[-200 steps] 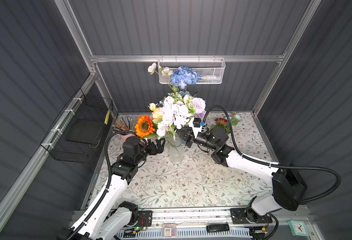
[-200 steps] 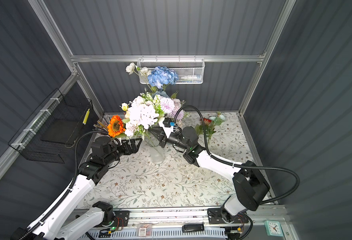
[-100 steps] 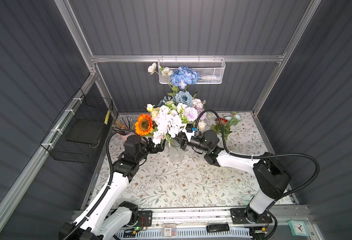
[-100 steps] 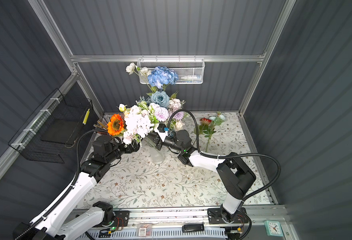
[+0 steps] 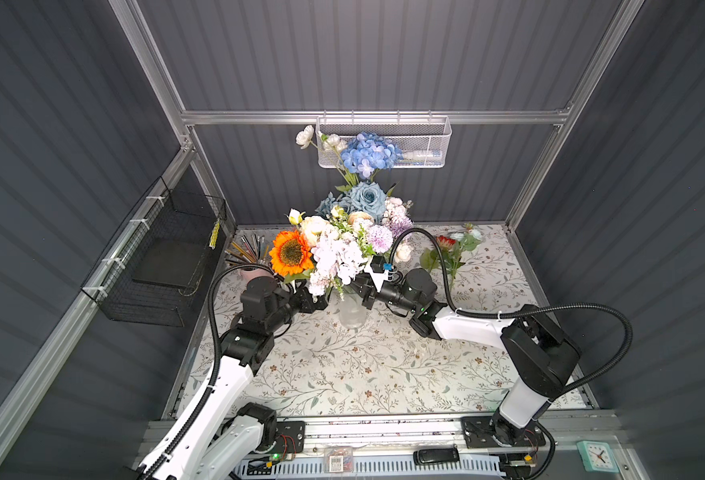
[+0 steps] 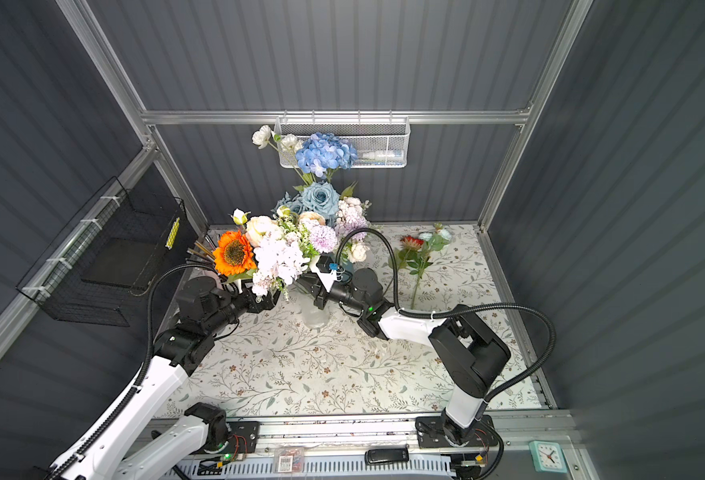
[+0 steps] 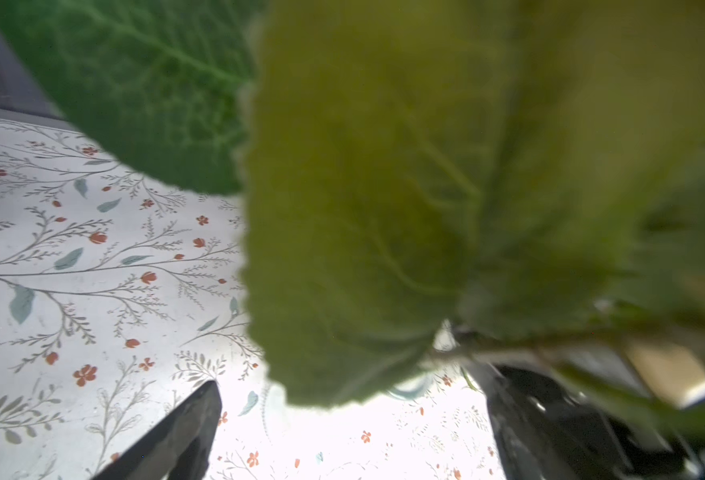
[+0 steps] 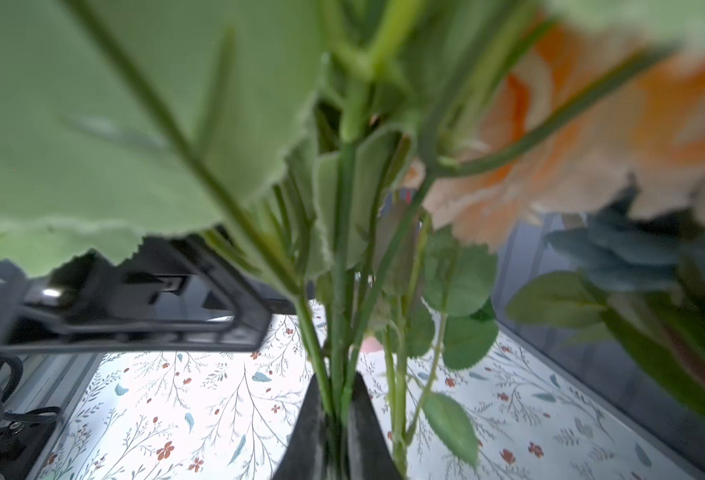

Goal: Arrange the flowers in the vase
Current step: 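Carry the bunch over and lower its stems into the glass vase, then open the right gripper and draw back from the glass vase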

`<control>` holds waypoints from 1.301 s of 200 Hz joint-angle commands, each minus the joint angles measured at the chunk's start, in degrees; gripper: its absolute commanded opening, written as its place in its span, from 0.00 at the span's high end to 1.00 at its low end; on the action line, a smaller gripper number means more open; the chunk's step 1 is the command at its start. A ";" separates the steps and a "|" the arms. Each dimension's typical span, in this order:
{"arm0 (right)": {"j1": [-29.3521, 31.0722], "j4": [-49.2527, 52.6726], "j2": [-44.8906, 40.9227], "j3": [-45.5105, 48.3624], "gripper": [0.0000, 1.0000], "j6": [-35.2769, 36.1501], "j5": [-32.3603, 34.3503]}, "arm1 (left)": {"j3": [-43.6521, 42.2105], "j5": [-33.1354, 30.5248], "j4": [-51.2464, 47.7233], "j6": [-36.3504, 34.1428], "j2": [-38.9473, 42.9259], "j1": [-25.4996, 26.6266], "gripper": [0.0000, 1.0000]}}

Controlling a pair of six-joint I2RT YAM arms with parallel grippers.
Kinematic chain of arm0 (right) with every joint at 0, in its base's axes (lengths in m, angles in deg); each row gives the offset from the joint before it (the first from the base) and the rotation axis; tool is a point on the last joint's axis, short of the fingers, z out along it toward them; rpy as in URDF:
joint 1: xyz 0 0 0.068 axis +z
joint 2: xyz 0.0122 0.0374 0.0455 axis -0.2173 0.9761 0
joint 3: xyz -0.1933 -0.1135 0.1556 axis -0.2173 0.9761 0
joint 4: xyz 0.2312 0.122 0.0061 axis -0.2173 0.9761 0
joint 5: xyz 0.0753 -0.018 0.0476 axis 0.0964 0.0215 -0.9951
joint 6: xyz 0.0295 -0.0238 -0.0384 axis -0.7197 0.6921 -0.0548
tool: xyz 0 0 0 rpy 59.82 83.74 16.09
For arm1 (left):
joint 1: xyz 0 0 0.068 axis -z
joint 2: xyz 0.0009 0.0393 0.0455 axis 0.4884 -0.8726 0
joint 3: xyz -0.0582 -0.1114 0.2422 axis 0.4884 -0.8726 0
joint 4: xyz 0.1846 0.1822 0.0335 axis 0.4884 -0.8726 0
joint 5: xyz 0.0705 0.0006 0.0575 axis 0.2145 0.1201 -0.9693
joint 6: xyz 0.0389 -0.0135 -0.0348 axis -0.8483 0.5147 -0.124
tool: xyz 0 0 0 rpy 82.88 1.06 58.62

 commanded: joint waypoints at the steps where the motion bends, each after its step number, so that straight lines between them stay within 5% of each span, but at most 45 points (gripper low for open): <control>1: 0.29 2.67 1.08 0.05 1.00 -0.96 3.58 | -1.97 4.15 -0.70 1.31 1.72 0.09 0.00; 61: 1.33 11.82 1.43 -2.09 0.99 0.97 8.45 | -5.55 10.35 9.12 5.51 -1.31 0.31 0.00; 134: 3.63 19.53 0.84 -3.44 0.97 6.41 12.63 | -3.24 9.94 17.93 5.53 -6.86 0.88 0.00; 201: 6.05 24.25 0.57 -3.87 0.93 13.17 15.69 | -4.37 5.26 19.80 5.90 -8.20 1.06 0.00; 260: 6.36 23.22 -0.64 -1.90 0.84 12.40 17.51 | -4.98 -1.52 20.92 6.72 -7.86 1.06 0.00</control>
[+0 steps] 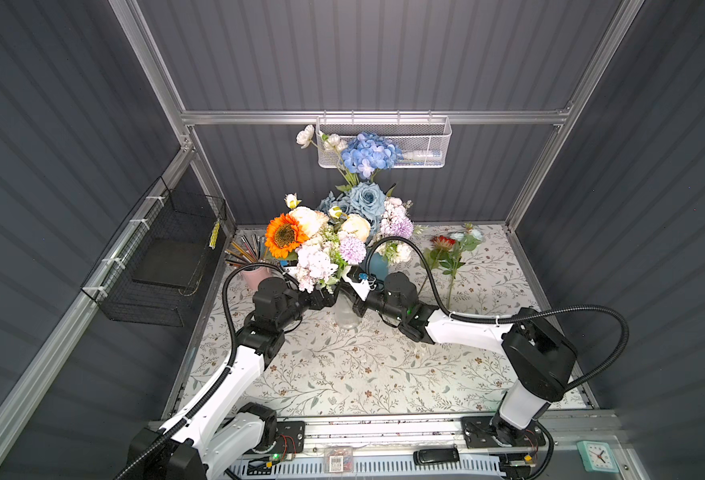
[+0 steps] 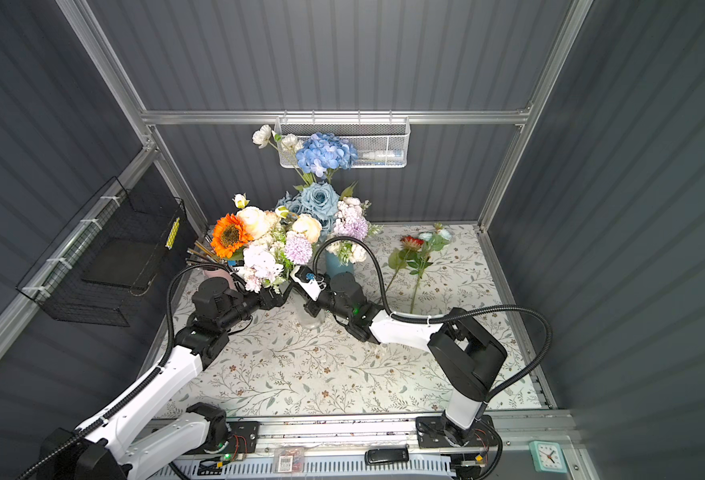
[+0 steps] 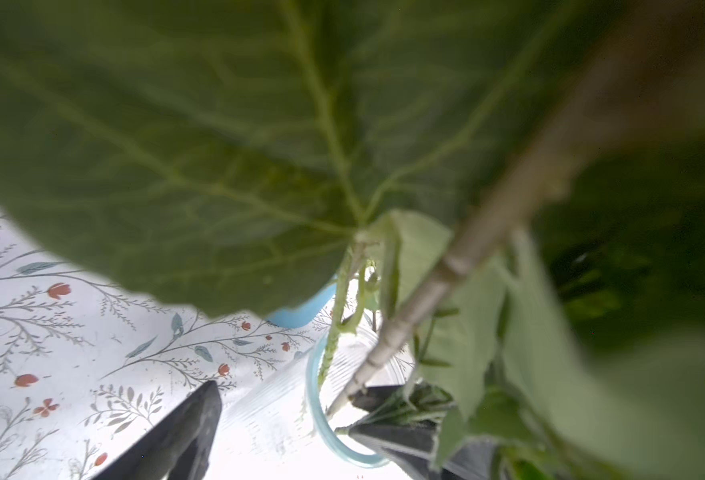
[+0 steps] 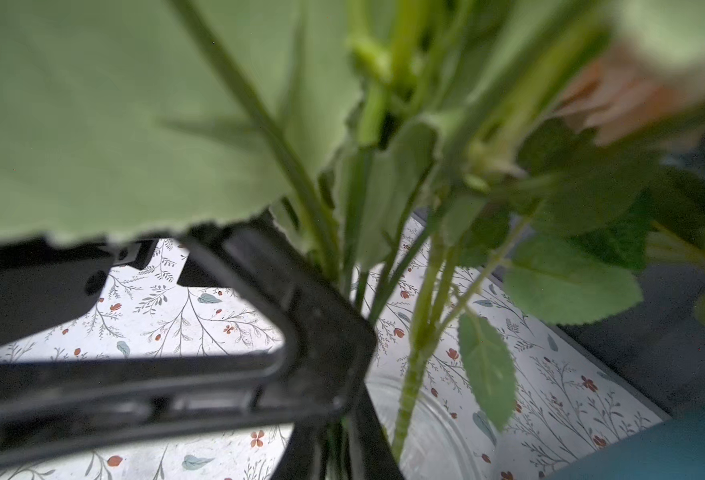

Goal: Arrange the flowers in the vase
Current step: 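Open the right gripper and draw back from the glass vase, then move the right gripper to the loose flowers and close on a white rose stem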

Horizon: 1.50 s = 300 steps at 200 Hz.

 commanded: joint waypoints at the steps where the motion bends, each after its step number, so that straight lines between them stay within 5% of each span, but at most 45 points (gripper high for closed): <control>1: 0.41 4.34 -0.60 1.93 0.84 0.69 1.38 | 0.01 -3.57 3.09 0.97 0.71 0.14 0.00; 60: 0.32 1.51 -3.19 4.16 0.61 -0.59 1.99 | -0.54 -3.15 3.05 0.68 0.63 0.14 0.01; 140: 0.14 -0.50 -15.06 12.40 0.53 -5.69 4.82 | -3.71 -2.49 1.57 1.27 1.95 0.14 0.00; 195: -2.40 10.96 -27.00 18.00 0.50 -9.45 12.43 | -3.93 -2.04 3.22 1.80 0.36 0.18 0.00; 253: -12.31 25.64 -35.17 19.08 0.48 -19.21 19.99 | -2.62 -1.32 4.72 2.14 -1.74 0.22 0.00; 300: -21.68 36.66 -32.96 15.38 0.47 -24.70 24.37 | -1.93 -1.34 5.02 2.39 -1.77 0.23 0.00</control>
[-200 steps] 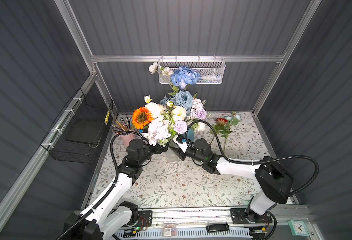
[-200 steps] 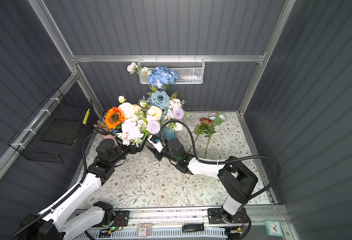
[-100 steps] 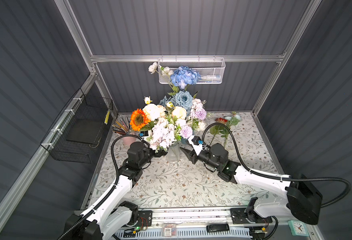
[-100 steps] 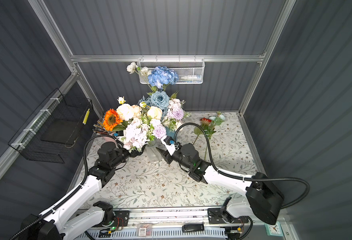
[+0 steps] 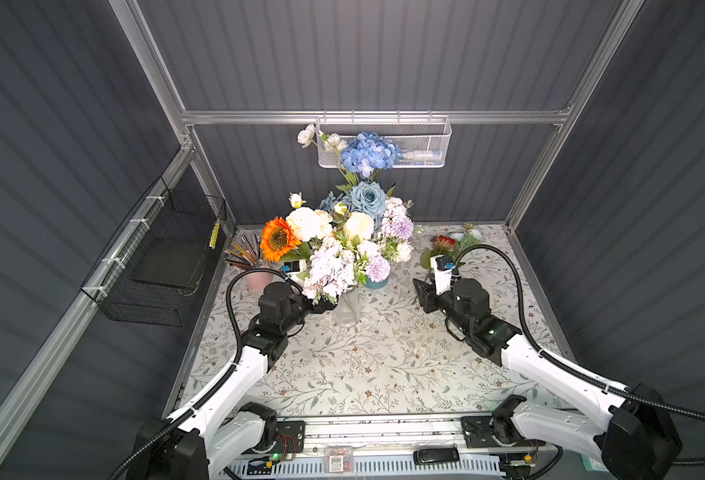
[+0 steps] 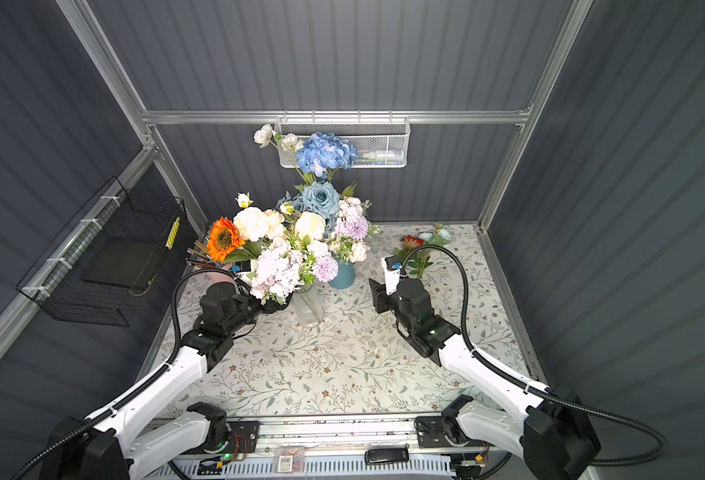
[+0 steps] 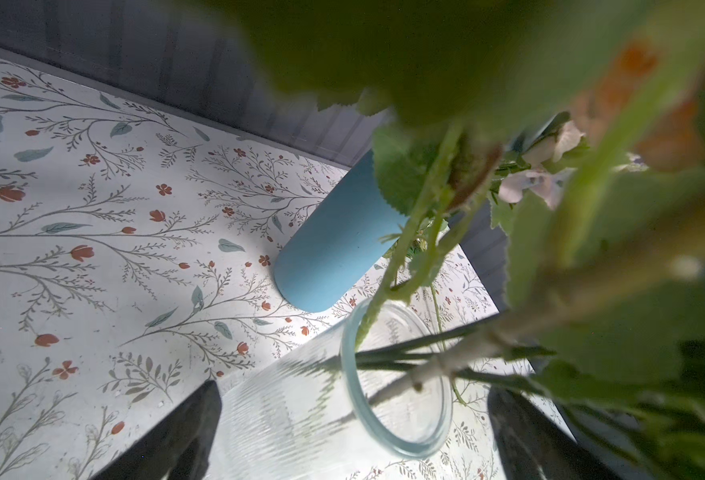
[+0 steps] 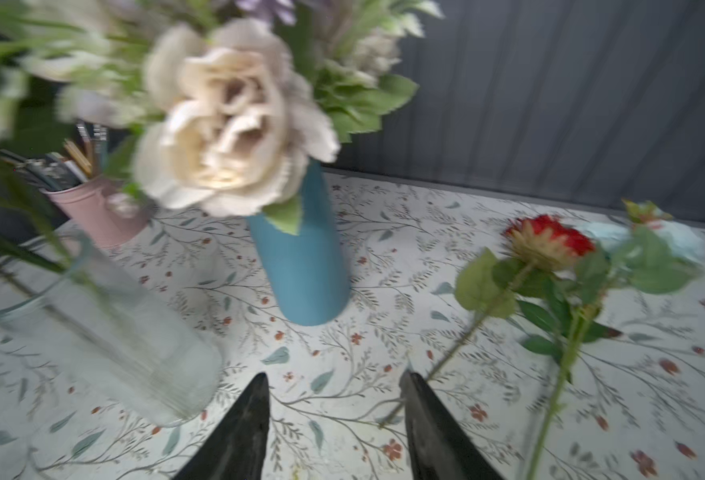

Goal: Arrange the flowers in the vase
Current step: 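Move the right gripper to the loose flowers and close on a white rose stem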

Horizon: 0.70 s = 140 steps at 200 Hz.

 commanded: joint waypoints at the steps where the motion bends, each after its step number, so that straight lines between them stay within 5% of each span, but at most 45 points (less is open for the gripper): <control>1: -3.77 8.54 1.91 -3.12 0.47 -5.15 3.76 | 1.83 0.66 1.90 0.67 0.12 0.01 0.00; 89: -22.28 21.65 21.90 -15.01 0.51 -15.59 -9.62 | 2.01 0.13 2.34 0.33 -0.08 -0.05 0.00; 140: -24.97 22.77 32.10 -20.97 0.58 -16.09 -9.13 | 2.01 0.00 2.00 0.42 0.26 -0.03 0.00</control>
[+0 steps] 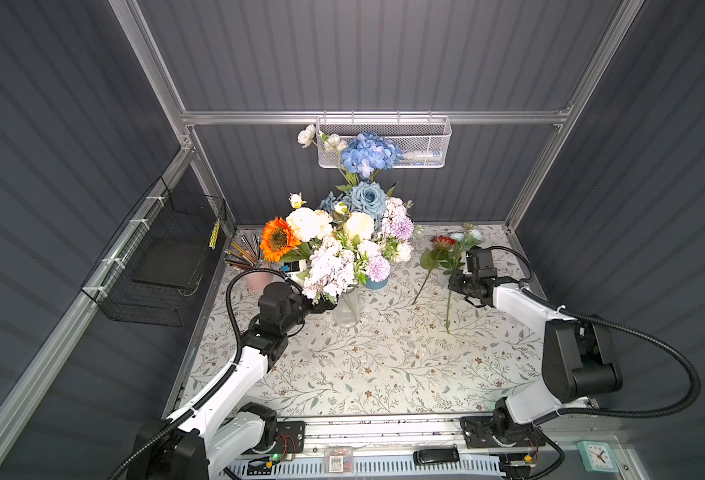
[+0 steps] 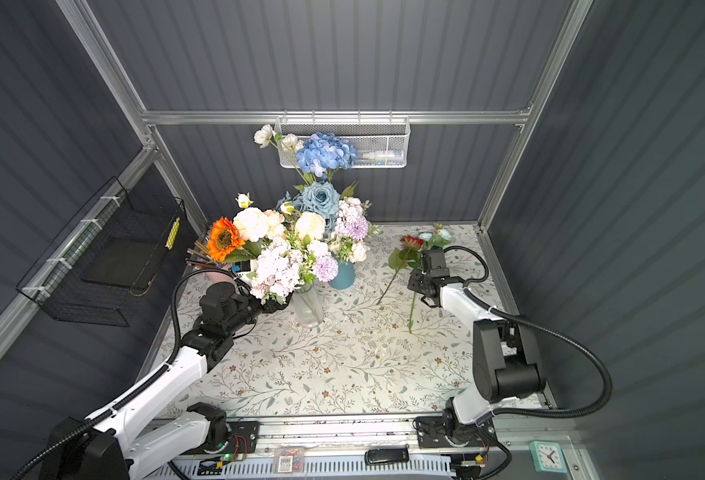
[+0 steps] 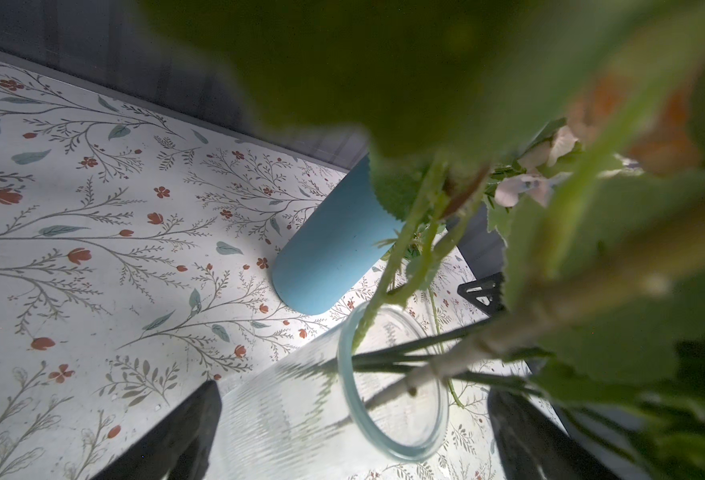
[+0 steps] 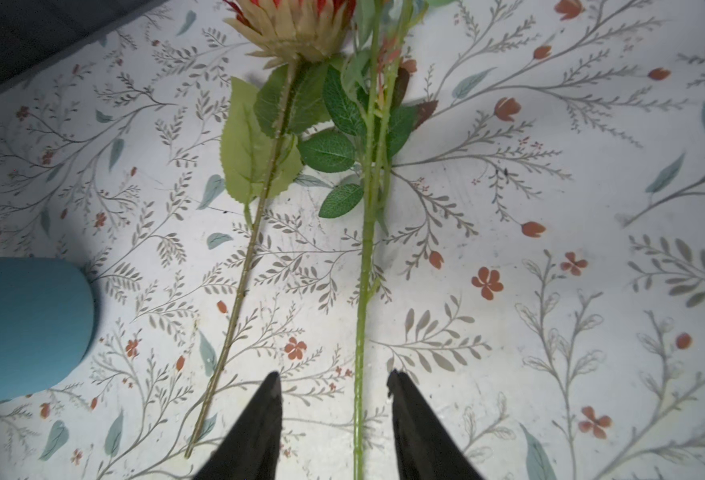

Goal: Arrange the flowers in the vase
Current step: 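Move the right gripper to the loose flowers and close on a white rose stem, then lift the white rose stem and carry it toward the glass vase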

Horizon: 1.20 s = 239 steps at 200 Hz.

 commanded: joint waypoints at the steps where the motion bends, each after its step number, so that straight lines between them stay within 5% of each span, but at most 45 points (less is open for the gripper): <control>1: -0.65 2.43 3.31 -3.43 0.58 -0.85 -1.03 | 1.94 0.00 1.73 0.31 0.25 -0.06 0.00; 104: -1.73 3.86 16.43 -10.61 0.65 -3.80 -1.03 | 1.31 -0.82 4.80 1.46 -0.26 -0.05 0.00; 186: -2.93 2.18 15.18 -8.87 1.00 -4.24 -1.64 | 1.93 -0.21 4.21 1.46 -0.91 0.01 0.00; 239: -4.74 0.63 8.93 -5.55 1.00 -5.16 -4.75 | 2.10 0.06 4.09 1.72 -1.17 -0.02 0.00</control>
